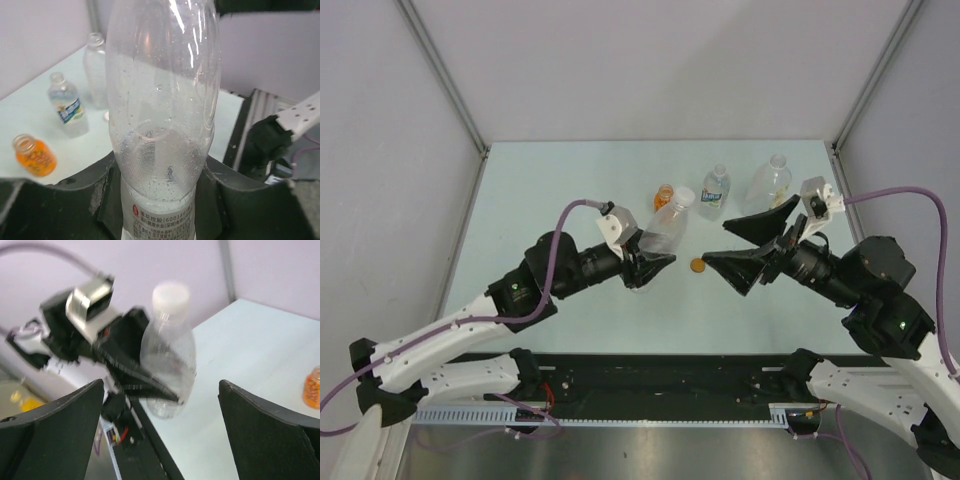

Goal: Unscrew the bottle caps

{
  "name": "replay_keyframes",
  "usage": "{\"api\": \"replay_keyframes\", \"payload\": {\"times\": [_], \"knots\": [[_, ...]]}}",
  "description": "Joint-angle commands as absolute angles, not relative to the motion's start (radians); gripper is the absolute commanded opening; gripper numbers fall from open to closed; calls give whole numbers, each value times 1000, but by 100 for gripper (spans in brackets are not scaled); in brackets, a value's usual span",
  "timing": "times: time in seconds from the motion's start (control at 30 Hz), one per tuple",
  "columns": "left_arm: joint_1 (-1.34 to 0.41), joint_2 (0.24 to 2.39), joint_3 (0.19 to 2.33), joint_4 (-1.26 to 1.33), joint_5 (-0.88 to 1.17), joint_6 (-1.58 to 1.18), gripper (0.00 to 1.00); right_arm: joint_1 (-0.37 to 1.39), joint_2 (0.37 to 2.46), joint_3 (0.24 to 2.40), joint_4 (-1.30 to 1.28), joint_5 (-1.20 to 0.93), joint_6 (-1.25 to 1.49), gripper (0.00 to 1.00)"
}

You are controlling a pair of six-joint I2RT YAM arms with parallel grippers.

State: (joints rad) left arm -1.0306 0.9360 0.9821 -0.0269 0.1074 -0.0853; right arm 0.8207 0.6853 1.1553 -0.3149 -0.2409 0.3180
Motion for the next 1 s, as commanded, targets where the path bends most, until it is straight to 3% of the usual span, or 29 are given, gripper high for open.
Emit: {"api": "replay_keyframes", "payload": {"times": [0.0,0.13,0.37,0.97], "knots": [[-1115,949,962,-43,-219,-11,0,830,678,1192,-229,68,436,100],[-1170,976,937,-34,-398,-3,0,838,706,1192,-221,172,478,98],[-1233,1025,936,-43,-528,46,0,864,788,1193,-224,229,537,91],[-1270,1028,916,-17,-555,54,0,907,880,1193,-180,273,534,82]]}}
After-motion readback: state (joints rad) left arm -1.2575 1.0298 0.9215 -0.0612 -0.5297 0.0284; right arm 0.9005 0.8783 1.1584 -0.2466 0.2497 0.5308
